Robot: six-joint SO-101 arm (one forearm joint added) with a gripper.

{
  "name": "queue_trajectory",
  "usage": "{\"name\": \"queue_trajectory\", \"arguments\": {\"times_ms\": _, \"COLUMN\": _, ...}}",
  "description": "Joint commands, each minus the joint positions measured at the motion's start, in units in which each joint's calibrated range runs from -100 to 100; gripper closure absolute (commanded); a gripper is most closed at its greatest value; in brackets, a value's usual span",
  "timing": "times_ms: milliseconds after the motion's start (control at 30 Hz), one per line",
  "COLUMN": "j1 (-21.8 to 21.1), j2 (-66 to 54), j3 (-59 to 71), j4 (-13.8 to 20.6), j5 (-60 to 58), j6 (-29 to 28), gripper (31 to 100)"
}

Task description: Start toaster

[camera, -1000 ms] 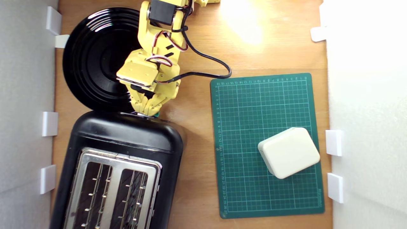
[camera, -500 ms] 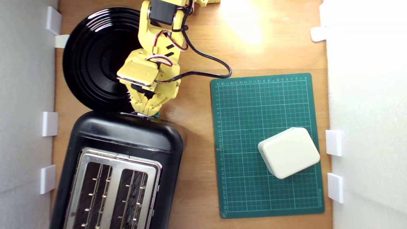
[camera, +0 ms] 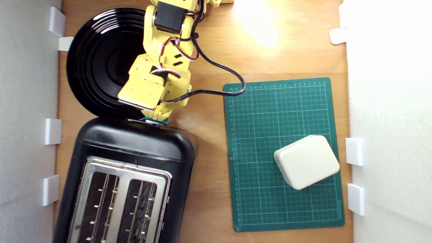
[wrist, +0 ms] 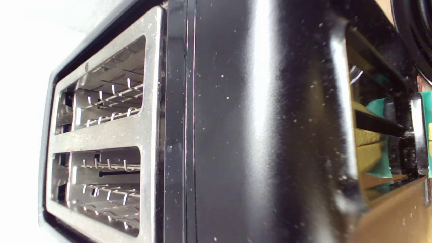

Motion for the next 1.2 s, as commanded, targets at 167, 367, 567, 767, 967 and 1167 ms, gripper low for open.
{"name": "queue_trajectory", "arguments": {"times_ms": 167, "j1": -1.8, "j2": 0.2, "j3": -14.9, "j4": -0.2, "j5": 14.7, "j6": -2.3, "gripper": 98.9}}
{"name": "queue_trajectory", "arguments": {"times_ms": 367, "j1": -1.9, "j2": -4.9, "j3": -30.2, "j4": -0.3, "j5": 22.2, "j6": -2.0, "gripper": 98.9}}
{"name": "queue_trajectory", "arguments": {"times_ms": 567, "j1": -4.2, "j2": -13.8, "j3": -30.6, "j4": 0.8, "j5": 22.7, "j6": -1.9, "gripper": 98.9}}
{"name": "queue_trajectory", "arguments": {"times_ms": 767, "j1": -8.5, "j2": -25.6, "j3": -23.8, "j4": -1.3, "j5": 22.3, "j6": -4.9, "gripper": 98.9}}
{"name": "queue_trajectory", "arguments": {"times_ms": 967, "j1": -15.8, "j2": -36.9, "j3": -14.9, "j4": -1.3, "j5": 22.2, "j6": -9.4, "gripper": 98.9}}
{"name": "queue_trajectory", "arguments": {"times_ms": 1167, "j1": -19.5, "j2": -44.7, "j3": -7.6, "j4": -3.3, "j5": 22.2, "j6": -12.1, "gripper": 98.9}}
